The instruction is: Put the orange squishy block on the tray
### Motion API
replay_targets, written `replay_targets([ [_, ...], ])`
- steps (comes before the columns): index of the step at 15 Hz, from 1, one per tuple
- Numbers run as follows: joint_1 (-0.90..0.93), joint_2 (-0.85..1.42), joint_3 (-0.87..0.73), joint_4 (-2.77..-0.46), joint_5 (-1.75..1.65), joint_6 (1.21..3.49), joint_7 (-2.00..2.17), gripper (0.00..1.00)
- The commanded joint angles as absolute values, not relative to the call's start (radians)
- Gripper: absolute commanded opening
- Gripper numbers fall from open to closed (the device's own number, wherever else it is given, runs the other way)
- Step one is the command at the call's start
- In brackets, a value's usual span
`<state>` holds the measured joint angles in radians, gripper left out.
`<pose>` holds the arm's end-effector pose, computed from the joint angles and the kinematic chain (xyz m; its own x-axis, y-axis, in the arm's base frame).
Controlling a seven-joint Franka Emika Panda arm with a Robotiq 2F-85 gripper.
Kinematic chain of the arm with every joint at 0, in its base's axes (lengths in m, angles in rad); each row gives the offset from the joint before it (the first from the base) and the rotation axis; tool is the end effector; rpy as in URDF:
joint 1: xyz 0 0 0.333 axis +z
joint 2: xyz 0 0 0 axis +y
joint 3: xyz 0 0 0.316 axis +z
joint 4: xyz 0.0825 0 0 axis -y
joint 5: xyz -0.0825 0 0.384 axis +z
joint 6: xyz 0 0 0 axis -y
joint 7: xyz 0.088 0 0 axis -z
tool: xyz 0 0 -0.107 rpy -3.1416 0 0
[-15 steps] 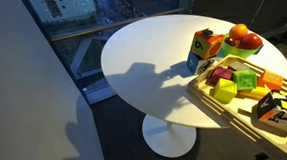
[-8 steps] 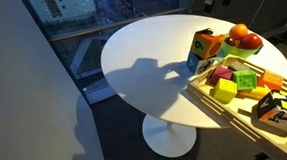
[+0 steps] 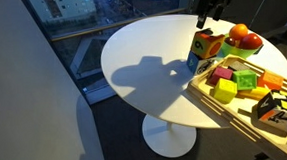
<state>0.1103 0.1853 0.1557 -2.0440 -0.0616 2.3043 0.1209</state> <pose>0.5694 0.1514 0.3598 0.9805 0.1797 0.0791 0.1794 -0.9837 0.0108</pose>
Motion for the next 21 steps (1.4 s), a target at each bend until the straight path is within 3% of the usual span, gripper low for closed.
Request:
replay_targets([
  [1,0.126,0.198,0.129,-2.044,-0.097,2.321,0.114,1.0],
  [12,0.132,0.233,0.12,-2.089,-0.096,2.361,0.11,1.0],
  [14,0.135,0.232,0.114,-2.096,-0.117,2.369,0.118,0.74],
  [21,0.159,0.17,0.091,-2.101,-0.208,2.317,0.19,0.24],
])
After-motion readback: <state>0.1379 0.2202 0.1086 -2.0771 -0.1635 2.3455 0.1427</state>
